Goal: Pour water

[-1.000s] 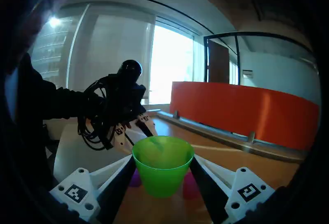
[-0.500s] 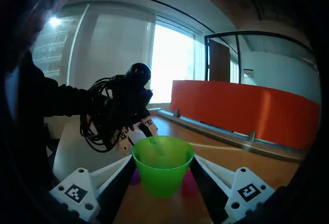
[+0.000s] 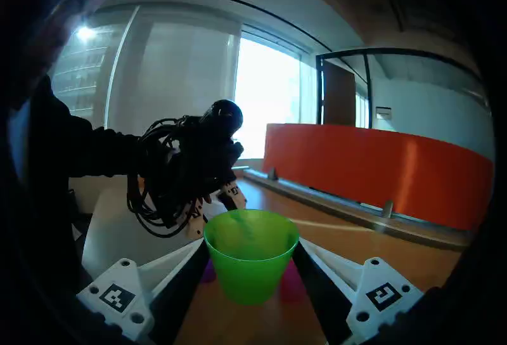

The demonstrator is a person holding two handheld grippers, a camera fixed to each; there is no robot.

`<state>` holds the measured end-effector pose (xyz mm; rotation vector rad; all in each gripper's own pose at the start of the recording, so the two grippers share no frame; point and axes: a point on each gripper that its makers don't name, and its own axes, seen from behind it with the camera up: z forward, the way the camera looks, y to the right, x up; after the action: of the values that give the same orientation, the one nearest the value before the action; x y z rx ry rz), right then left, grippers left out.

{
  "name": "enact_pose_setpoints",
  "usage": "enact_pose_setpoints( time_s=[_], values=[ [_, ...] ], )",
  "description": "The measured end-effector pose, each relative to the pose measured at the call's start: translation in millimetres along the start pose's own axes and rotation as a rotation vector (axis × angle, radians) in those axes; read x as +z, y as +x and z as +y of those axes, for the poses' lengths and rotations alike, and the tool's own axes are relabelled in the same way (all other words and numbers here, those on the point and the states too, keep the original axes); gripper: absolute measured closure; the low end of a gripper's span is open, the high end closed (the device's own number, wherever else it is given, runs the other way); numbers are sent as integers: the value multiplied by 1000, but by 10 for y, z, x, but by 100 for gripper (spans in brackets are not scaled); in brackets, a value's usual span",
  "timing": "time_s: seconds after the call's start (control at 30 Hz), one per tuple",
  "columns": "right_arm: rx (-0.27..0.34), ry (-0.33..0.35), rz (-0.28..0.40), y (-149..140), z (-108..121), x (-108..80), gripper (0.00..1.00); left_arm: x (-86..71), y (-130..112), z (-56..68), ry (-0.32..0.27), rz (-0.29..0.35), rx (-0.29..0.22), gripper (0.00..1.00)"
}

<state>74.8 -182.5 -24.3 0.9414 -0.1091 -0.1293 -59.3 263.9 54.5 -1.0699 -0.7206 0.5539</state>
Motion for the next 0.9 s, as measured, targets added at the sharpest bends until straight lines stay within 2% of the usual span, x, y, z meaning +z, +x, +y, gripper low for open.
enact_pose_setpoints(
  time_s=[0.2,0.9],
  values=[
    [2,-1,-1,-27,13,-17,9,38,-23,37,-9,-18,-10,12],
    [3,7,-7,-76,5,-14,9,115,8,11,-6,-51,-8,10]
  ],
)
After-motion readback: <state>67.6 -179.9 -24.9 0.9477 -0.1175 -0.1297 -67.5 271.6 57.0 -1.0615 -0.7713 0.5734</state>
